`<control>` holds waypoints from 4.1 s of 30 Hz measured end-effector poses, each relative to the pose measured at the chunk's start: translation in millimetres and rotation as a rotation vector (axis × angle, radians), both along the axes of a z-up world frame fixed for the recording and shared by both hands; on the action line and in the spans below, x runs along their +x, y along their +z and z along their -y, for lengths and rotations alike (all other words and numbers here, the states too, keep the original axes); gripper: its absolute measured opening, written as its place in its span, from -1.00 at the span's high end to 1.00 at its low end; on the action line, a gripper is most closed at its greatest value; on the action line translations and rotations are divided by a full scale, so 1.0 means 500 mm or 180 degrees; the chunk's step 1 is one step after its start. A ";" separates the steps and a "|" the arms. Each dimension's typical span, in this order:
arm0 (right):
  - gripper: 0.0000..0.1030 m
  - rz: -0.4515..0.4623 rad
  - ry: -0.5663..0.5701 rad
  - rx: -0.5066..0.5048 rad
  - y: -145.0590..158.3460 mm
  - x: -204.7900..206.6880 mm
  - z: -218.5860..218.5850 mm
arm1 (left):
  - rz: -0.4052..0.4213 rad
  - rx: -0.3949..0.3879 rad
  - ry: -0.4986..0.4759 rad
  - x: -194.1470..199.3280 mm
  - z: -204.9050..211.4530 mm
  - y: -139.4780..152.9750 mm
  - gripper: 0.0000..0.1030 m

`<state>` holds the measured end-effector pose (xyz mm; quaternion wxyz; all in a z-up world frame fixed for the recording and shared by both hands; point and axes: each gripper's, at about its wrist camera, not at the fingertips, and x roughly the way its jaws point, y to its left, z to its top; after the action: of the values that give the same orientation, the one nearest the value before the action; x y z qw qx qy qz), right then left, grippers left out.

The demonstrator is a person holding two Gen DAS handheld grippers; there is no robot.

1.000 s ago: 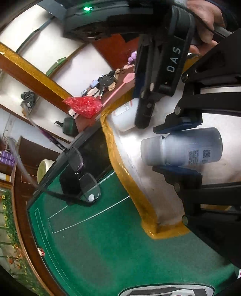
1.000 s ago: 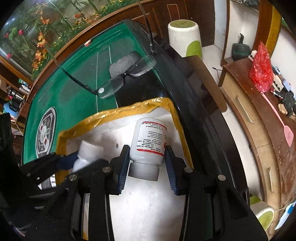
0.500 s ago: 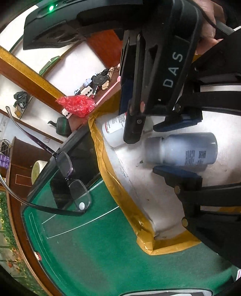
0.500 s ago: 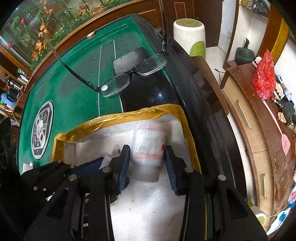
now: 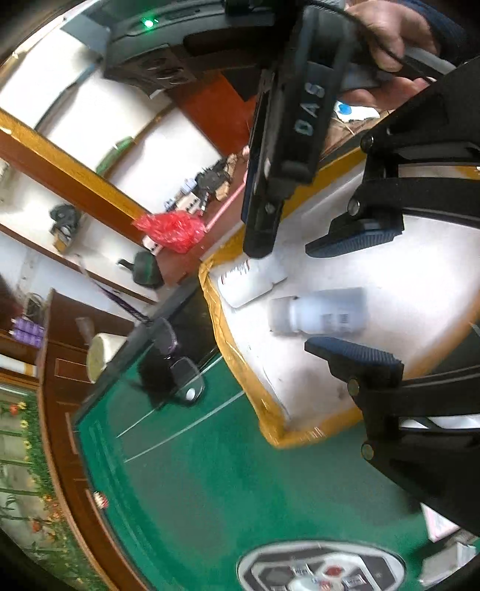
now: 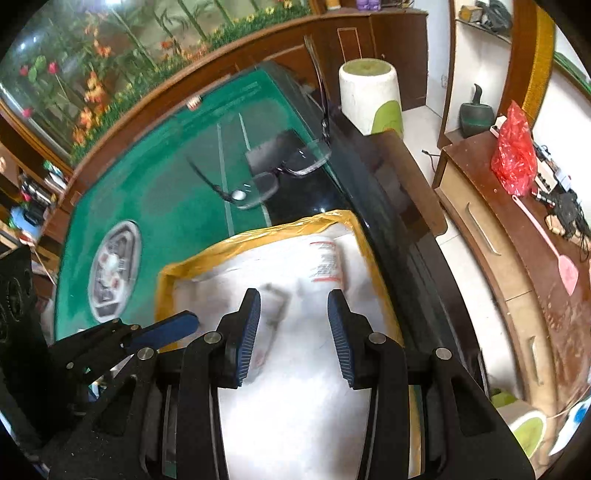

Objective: Organize rigid objects
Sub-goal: 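Carry both bottles over the tray and open both tools to drop them, then grasp a black marker with the left tool while the right tool grasps another, then carry both black markers over the tray and open both tools to release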

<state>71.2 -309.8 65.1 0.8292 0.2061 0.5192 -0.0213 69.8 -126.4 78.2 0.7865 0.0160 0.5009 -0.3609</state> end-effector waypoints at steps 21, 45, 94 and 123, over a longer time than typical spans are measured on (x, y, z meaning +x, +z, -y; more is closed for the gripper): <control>0.27 0.0127 0.0544 0.0599 0.030 -0.190 -0.380 | -0.0070 -0.0027 0.0375 -0.167 -0.549 0.052 0.12; 0.26 -0.0443 0.1118 0.0469 -0.043 -0.166 -0.641 | -0.0083 0.0800 -0.0037 -0.233 -0.645 -0.128 0.36; 0.72 0.0350 0.1072 0.0781 0.047 -0.192 -0.543 | 0.0678 0.0023 0.0410 -0.218 -0.537 0.025 0.74; 0.72 0.0105 -0.0275 0.0170 0.110 -0.315 -0.106 | 0.0473 -0.0424 -0.0488 -0.190 -0.121 0.042 0.74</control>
<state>-86.0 -256.6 120.3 0.8301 0.2507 0.4965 -0.0399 -25.2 -66.0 99.0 0.7909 0.0287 0.4134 -0.4503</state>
